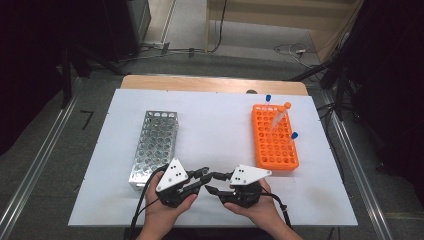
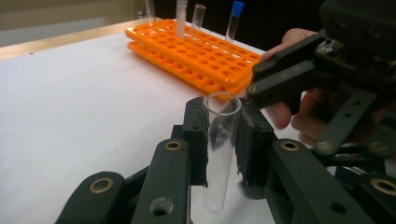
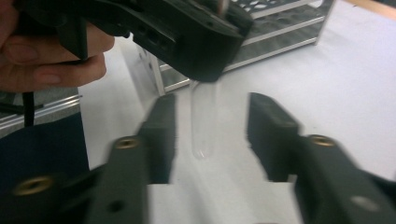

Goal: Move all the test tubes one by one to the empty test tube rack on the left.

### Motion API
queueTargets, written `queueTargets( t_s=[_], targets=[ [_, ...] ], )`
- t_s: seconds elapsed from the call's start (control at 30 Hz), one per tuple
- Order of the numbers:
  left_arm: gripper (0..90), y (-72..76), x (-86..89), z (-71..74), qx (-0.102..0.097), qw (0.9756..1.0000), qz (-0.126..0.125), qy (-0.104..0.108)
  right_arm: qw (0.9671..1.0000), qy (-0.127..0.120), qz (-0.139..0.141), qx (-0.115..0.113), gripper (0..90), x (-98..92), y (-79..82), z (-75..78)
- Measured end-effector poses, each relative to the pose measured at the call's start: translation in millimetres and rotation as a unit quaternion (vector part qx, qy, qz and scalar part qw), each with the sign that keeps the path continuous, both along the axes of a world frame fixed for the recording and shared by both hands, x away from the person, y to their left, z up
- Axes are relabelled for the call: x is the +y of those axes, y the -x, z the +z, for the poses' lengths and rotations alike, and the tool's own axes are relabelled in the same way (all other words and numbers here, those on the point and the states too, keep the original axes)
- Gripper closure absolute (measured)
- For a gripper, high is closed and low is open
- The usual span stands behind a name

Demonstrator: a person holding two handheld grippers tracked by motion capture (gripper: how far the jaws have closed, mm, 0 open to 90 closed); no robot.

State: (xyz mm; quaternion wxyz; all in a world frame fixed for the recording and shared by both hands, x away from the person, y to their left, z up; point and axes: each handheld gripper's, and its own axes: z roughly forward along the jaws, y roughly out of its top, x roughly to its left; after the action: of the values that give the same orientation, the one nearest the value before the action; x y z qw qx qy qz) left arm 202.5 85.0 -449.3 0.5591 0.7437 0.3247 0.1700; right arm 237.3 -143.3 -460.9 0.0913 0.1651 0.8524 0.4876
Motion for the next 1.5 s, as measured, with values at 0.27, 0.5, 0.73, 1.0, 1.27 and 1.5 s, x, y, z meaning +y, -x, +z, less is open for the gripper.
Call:
queueTargets(
  t_s=[0.27,0.5,0.73,1.0,1.27,1.5],
  targets=[
    [76.6,-2.5,11.1,10.6,-0.009,0.9998,0.016,0.001,0.9995,-0.024,-0.017,0.011,16.2,-37.9,-8.9,15.1],
    [76.7,-10.6,22.2,20.9,-0.013,0.9997,0.018,-0.008,0.998,-0.035,-0.048,0.021,1.7,-71.3,-10.3,15.0],
    [76.6,-21.4,37.7,30.4,-0.015,0.9992,0.037,-0.009,0.9949,-0.049,-0.086,0.018,0.0,-111.8,-10.1,16.7],
    [76.6,-36.9,54.8,38.9,-0.016,0.9978,0.065,0.001,0.9908,-0.055,-0.122,0.016,0.0,-151.7,-9.2,14.4],
    [76.6,-57.7,70.1,46.2,-0.017,0.9956,0.092,0.004,0.9846,-0.071,-0.156,0.035,0.0,-182.9,-21.8,3.4],
    [76.6,-78.3,81.7,51.0,-0.014,0.9929,0.118,-0.001,0.9835,-0.073,-0.161,0.037,0.0,-185.7,-23.8,-0.1]
  ],
)
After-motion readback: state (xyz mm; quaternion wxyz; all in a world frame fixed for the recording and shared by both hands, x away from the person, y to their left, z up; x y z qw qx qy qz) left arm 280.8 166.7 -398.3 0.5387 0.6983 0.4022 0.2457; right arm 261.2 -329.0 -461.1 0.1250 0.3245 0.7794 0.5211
